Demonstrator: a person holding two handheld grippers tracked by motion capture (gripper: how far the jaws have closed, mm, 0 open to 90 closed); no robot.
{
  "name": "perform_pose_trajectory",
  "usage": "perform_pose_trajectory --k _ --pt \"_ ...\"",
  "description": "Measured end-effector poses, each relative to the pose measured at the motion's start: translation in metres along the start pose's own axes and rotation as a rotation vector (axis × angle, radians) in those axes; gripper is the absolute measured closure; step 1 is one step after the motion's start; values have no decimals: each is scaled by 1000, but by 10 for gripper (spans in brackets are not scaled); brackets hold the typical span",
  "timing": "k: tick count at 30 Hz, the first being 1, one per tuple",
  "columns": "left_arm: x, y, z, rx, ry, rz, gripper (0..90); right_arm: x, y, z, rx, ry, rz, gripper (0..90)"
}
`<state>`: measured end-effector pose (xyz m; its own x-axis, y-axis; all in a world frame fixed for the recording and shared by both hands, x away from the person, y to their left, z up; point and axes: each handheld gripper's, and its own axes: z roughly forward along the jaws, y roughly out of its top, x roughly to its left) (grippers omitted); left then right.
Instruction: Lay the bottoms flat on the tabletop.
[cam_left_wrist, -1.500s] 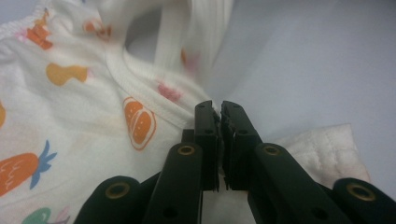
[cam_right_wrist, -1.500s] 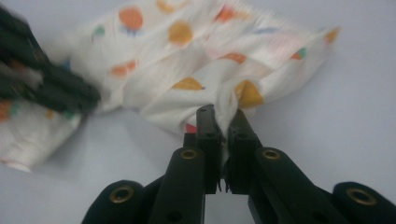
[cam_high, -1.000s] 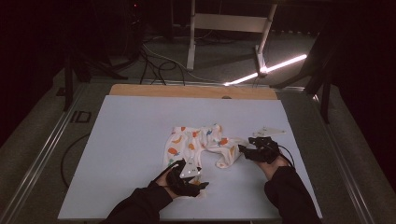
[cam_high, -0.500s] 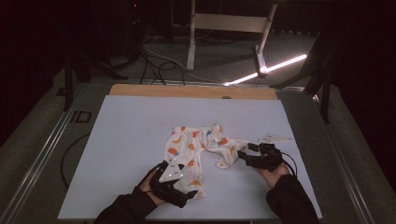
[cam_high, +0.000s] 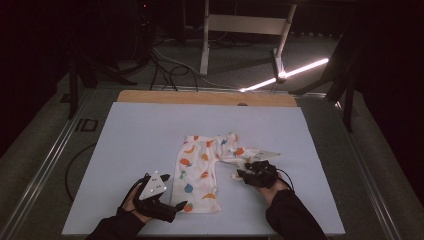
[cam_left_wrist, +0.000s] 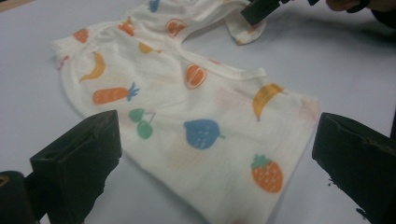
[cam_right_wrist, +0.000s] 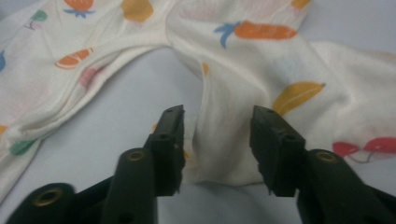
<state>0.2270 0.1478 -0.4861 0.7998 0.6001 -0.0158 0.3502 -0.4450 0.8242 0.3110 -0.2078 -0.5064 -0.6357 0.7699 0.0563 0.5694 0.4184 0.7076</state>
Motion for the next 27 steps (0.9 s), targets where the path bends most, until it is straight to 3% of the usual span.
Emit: perform_pose_trajectory --k 3,4,8,12,14,16,20,27 --pt "2 -3 -2 -19 2 -5 19 0 0 -1 3 -7 -13 806" --pt "3 -3 -2 -21 -2 -10 18 -1 0 -2 0 0 -13 827" --pt "8 -3 -2 -39 0 -15 18 2 8 -13 -28 31 -35 848" --pt "12 -4 -2 -40 3 -29 18 8 26 -28 -82 29 -82 849" --pt "12 -4 -3 -43 8 -40 19 11 37 -33 -104 64 -90 848" --pt "13 -4 -4 -47 10 -39 19 15 51 -33 -85 92 -131 847" --pt "13 -4 -4 -50 2 -42 18 17 73 -19 -20 116 -194 847" --pt "14 -6 -1 -49 -12 -50 18 12 109 24 30 138 -176 842"
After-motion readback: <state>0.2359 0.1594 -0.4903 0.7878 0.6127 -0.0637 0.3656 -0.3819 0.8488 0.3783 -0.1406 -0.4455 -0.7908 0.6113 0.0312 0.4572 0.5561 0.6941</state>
